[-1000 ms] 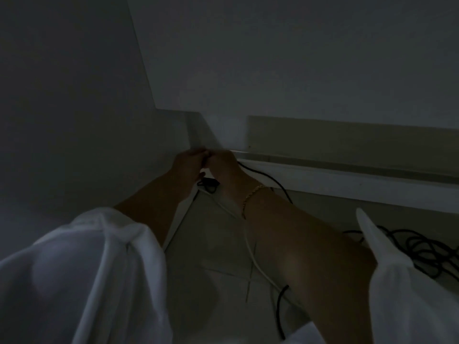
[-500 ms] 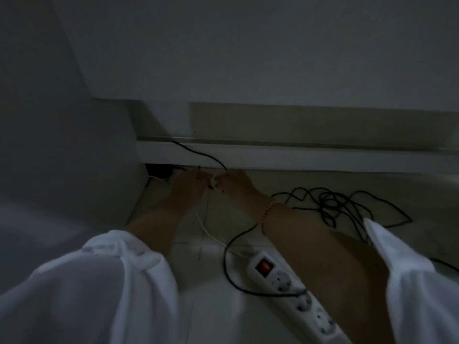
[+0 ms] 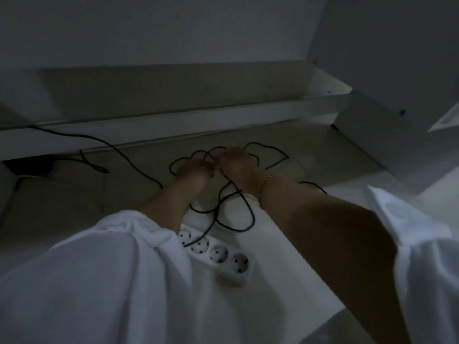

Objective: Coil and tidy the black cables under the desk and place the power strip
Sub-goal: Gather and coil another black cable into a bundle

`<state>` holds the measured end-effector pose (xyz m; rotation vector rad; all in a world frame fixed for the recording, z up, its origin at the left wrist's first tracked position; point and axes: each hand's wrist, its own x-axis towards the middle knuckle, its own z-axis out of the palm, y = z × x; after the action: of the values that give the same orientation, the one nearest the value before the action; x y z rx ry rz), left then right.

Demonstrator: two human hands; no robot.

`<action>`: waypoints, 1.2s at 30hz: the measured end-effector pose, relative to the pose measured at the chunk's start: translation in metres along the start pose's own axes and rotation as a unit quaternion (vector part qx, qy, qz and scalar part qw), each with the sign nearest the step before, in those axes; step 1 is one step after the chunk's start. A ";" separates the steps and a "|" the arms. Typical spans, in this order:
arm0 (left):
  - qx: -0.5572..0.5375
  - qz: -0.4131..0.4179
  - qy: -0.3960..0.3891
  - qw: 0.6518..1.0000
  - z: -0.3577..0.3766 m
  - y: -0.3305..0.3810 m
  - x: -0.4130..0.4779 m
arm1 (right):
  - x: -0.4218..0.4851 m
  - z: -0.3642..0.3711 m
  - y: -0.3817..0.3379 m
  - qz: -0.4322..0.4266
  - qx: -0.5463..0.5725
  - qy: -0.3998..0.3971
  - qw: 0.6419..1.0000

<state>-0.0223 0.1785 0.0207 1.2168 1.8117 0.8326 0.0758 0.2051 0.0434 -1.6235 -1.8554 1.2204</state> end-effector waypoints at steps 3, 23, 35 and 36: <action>0.022 0.010 -0.034 0.999 0.033 0.005 -0.001 | -0.011 -0.023 0.030 0.019 0.006 0.015 1.000; 0.249 0.154 -0.050 0.955 0.153 -0.019 0.009 | -0.017 -0.092 0.142 0.105 -0.186 -0.020 0.977; 0.451 0.183 -0.173 0.856 0.164 -0.009 0.001 | -0.028 -0.070 0.158 0.123 -0.417 -0.044 0.899; 0.447 0.172 -0.179 0.859 0.162 -0.011 0.003 | -0.028 -0.068 0.157 0.116 -0.423 -0.047 0.897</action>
<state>0.1141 0.1927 -0.0667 2.1547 1.7037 -0.1558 0.2286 0.1952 -0.0381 -2.2957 -2.5099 0.5585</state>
